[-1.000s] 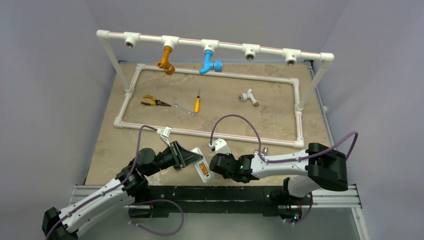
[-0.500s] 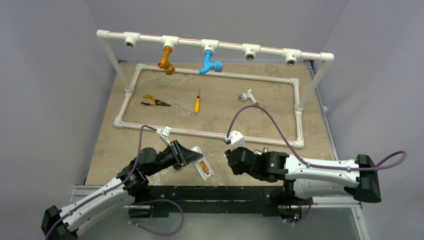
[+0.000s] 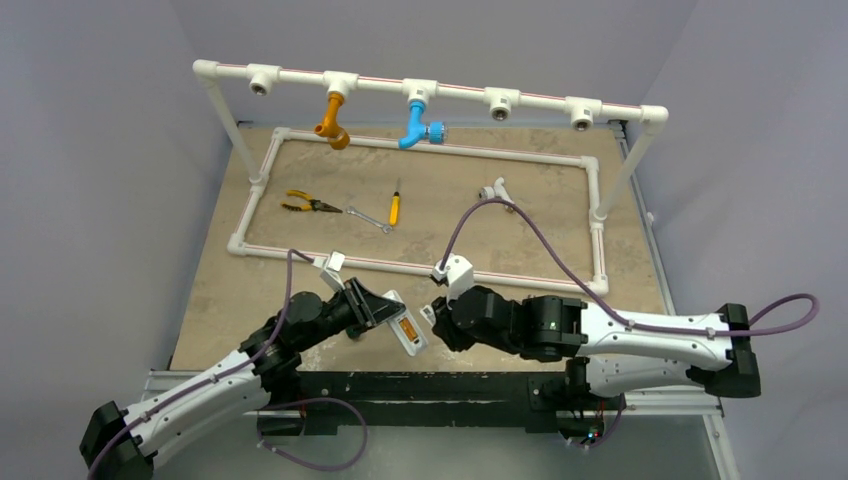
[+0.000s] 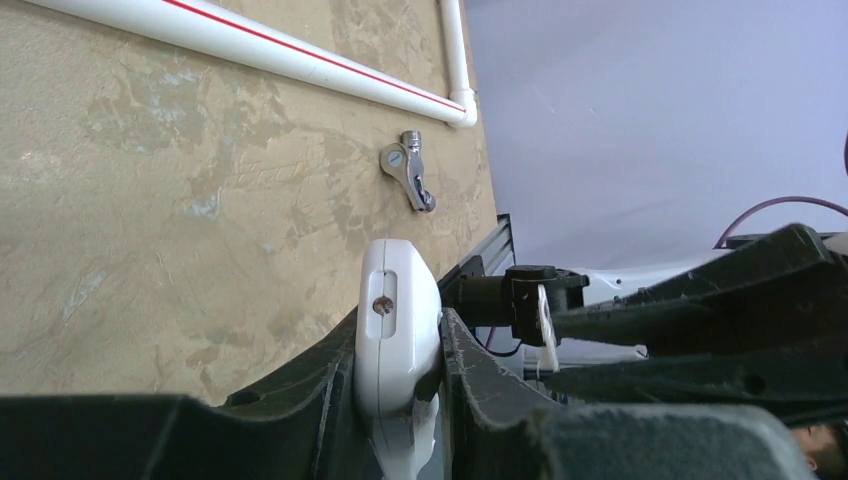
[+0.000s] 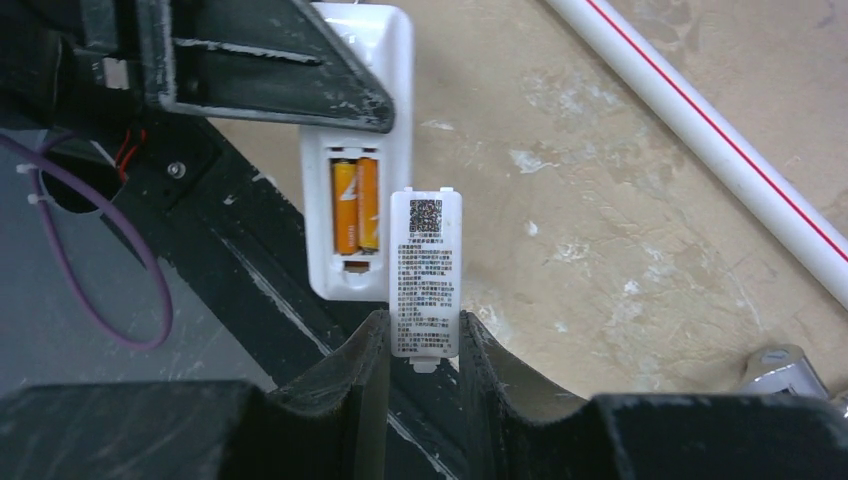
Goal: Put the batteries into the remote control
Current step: Load the battery cover into the remote control.
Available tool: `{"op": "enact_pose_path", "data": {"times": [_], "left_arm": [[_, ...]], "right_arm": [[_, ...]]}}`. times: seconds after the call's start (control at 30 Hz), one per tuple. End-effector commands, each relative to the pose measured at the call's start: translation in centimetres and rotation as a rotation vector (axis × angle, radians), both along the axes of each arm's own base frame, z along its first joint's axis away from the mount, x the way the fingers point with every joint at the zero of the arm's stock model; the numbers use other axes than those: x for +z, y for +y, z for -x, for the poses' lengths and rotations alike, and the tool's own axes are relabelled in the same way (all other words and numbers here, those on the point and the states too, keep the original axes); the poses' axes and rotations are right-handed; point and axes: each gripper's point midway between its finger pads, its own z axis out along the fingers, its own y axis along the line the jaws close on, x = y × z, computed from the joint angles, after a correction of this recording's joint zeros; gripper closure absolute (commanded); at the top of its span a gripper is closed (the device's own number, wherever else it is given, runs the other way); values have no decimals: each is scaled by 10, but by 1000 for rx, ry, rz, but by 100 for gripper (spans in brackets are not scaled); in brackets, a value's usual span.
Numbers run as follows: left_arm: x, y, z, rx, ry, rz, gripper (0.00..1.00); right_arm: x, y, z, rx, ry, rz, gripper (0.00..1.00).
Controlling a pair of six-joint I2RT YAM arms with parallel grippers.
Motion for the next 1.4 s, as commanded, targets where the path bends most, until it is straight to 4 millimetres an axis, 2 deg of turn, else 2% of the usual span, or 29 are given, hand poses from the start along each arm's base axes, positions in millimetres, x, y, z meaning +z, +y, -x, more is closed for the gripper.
{"op": "enact_pose_path", "data": {"times": [0.0,0.23,0.63,1.17,1.37], "left_arm": [[20,0,-8,34,-40,71,100],[31,-2,-5,13,-76,99,100],[52,-12,6,-77,-150,168,100],[42,-9,3,-49,-120,142,100],[42,-8,1,-38,-114,139,100]], "right_arm": [[20,30,14,90,0,-39,81],[21,52,22,131,25,-80,81],[26,56,17,114,4,-81,83],[33,44,8,67,-34,-77,83],[25,44,8,65,-28,-51,83]]}}
